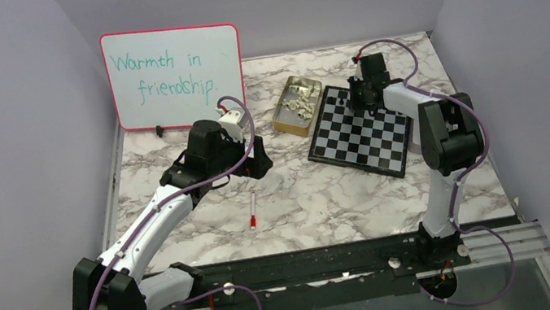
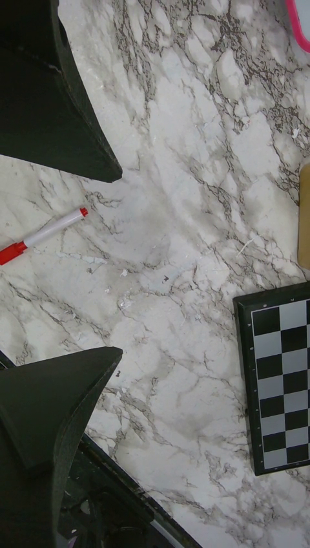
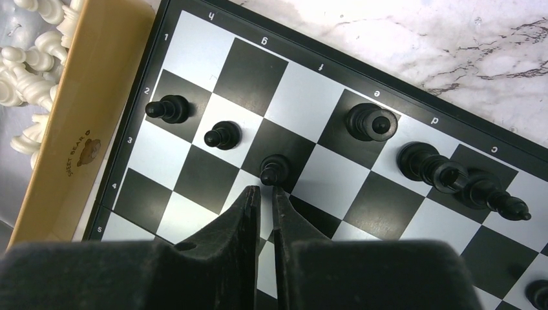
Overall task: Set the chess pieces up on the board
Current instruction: Place the chess piece on the chessboard.
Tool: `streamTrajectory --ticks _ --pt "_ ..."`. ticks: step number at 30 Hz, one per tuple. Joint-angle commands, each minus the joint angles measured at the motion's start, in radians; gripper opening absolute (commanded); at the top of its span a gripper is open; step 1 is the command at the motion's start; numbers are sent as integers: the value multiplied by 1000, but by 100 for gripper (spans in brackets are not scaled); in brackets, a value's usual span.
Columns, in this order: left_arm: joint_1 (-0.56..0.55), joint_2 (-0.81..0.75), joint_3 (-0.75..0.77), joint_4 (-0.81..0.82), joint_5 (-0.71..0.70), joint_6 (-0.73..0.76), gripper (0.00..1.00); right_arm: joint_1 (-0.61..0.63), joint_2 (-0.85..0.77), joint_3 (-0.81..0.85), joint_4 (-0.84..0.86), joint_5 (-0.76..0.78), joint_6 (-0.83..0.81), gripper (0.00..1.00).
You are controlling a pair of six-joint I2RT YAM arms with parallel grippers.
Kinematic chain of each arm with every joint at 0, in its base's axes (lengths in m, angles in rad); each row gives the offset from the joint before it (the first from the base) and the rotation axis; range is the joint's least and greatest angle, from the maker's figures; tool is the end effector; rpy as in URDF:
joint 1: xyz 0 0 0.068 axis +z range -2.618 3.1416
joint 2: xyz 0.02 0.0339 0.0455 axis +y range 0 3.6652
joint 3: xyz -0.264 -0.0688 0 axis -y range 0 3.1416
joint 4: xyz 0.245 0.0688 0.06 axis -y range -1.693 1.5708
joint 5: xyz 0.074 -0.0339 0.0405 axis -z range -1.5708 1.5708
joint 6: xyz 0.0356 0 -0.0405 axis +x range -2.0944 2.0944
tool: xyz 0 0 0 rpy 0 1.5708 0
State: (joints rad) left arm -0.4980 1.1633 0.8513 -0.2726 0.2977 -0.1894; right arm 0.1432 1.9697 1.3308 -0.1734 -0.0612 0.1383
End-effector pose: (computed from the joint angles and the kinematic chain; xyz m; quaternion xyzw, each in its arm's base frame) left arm 0.2208 -0.1320 0.2782 0.2032 0.8500 -0.2807 0.3967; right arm 0.4256 0.0636 0.1793 -0.0136 0.9285 0.0801 0.3624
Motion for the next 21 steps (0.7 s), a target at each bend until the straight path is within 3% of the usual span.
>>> streamTrajectory --ticks 1,21 --pt "-4 -25 13 6 -19 10 99 6 22 30 -9 20 -3 16" --pt "-4 -27 12 6 -20 10 99 6 48 70 -43 48 4 14"
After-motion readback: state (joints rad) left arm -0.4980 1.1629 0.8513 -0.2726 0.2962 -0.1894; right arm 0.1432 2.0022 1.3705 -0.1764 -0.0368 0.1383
